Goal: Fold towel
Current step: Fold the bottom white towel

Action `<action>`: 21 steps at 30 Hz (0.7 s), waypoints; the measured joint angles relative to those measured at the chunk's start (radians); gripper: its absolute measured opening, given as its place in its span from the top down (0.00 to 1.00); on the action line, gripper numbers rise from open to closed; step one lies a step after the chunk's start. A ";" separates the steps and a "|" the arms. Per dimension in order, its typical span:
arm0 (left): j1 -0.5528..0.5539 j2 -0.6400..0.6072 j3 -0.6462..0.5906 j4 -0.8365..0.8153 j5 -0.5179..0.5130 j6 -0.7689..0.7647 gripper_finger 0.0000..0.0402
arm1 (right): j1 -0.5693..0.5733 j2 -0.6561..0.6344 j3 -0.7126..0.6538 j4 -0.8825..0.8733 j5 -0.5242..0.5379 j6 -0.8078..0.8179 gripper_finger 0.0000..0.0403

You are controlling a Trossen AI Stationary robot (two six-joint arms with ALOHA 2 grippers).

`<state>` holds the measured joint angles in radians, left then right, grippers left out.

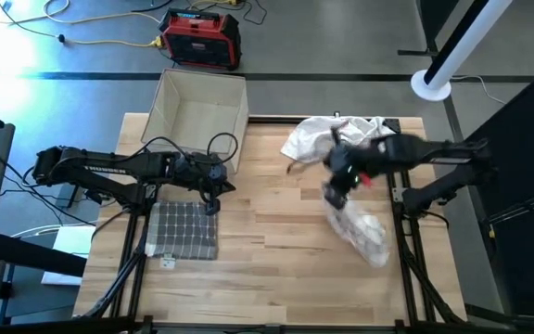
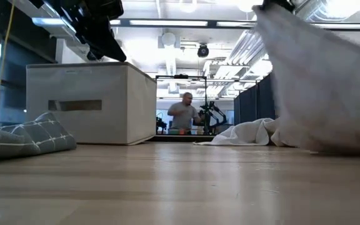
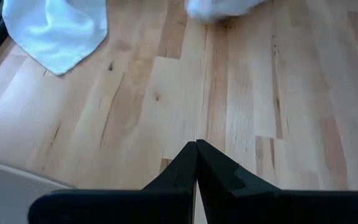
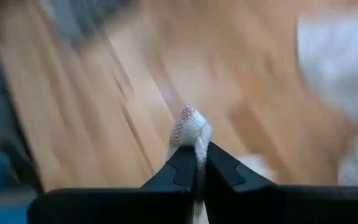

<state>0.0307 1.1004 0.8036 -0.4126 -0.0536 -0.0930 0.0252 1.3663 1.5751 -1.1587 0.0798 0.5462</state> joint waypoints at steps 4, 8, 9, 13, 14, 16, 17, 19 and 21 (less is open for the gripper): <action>0.000 0.000 0.000 0.000 0.000 0.001 1.00 | -0.041 0.002 0.152 0.112 0.091 -0.047 1.00; 0.000 0.000 0.000 0.013 0.000 0.017 1.00 | -0.066 0.003 0.268 0.212 0.196 -0.080 1.00; 0.000 0.000 0.000 0.016 0.000 0.018 1.00 | -0.067 0.003 0.292 0.232 0.224 -0.087 1.00; -0.001 0.000 0.000 0.015 0.011 0.019 1.00 | -0.064 0.002 0.356 0.250 0.314 -0.088 1.00; -0.001 0.000 0.000 0.015 0.014 0.019 1.00 | -0.059 0.002 0.359 0.245 0.317 -0.066 1.00; -0.001 0.000 0.000 0.015 0.015 0.019 1.00 | -0.048 0.002 0.359 0.202 0.317 -0.003 1.00; -0.001 0.000 -0.001 0.016 0.015 0.019 1.00 | -0.040 0.004 0.359 0.165 0.315 0.036 1.00; -0.001 0.000 -0.008 0.018 0.015 0.020 1.00 | -0.018 0.020 0.360 0.065 0.311 0.136 1.00; -0.001 0.000 -0.020 0.017 0.016 0.027 1.00 | 0.013 0.048 0.360 -0.076 0.308 0.248 1.00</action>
<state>0.0299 1.1007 0.7834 -0.3956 -0.0377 -0.0661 0.0380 1.4141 1.9347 -1.2351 0.3879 0.7941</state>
